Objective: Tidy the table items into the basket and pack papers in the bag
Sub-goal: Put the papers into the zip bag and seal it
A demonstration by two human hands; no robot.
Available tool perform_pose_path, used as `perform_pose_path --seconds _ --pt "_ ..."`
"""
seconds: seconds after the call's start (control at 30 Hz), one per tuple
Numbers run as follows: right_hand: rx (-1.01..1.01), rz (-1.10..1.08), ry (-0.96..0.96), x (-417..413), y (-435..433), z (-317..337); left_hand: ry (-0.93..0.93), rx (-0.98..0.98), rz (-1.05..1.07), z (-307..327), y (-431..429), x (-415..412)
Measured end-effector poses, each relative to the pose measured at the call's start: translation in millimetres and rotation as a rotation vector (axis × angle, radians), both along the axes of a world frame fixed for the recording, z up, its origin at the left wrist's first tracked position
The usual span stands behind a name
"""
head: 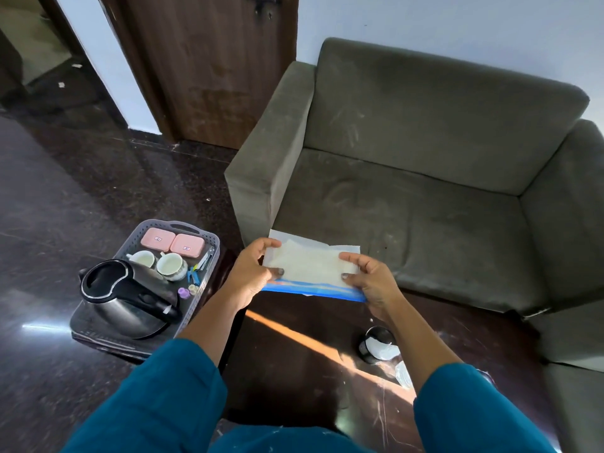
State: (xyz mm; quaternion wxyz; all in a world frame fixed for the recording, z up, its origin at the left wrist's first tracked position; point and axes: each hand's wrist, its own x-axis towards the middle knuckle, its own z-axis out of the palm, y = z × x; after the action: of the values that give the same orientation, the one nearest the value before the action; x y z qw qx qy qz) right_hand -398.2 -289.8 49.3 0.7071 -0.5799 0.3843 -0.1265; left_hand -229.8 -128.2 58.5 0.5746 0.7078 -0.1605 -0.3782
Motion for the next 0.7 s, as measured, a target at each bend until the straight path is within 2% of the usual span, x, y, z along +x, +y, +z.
perform_pose_path --seconds 0.1,0.23,0.37,0.47,0.57,0.7 --pt "0.021 0.066 0.006 1 0 0 0.018 -0.021 0.057 -2 2 2" --pt "-0.048 0.146 0.043 21 7 5 -0.015 0.019 0.092 -5 10 16" --pt "-0.216 0.134 0.092 57 26 7 -0.174 0.163 0.072 -3 37 43" --pt "-0.391 0.140 0.193 93 45 1 -0.356 0.309 0.142 6 66 71" --pt "-0.433 0.169 0.190 136 67 -8 -0.524 0.445 0.189 11 96 109" --pt "-0.542 0.348 0.200 206 94 -15 -0.604 0.549 0.249 3 130 162"
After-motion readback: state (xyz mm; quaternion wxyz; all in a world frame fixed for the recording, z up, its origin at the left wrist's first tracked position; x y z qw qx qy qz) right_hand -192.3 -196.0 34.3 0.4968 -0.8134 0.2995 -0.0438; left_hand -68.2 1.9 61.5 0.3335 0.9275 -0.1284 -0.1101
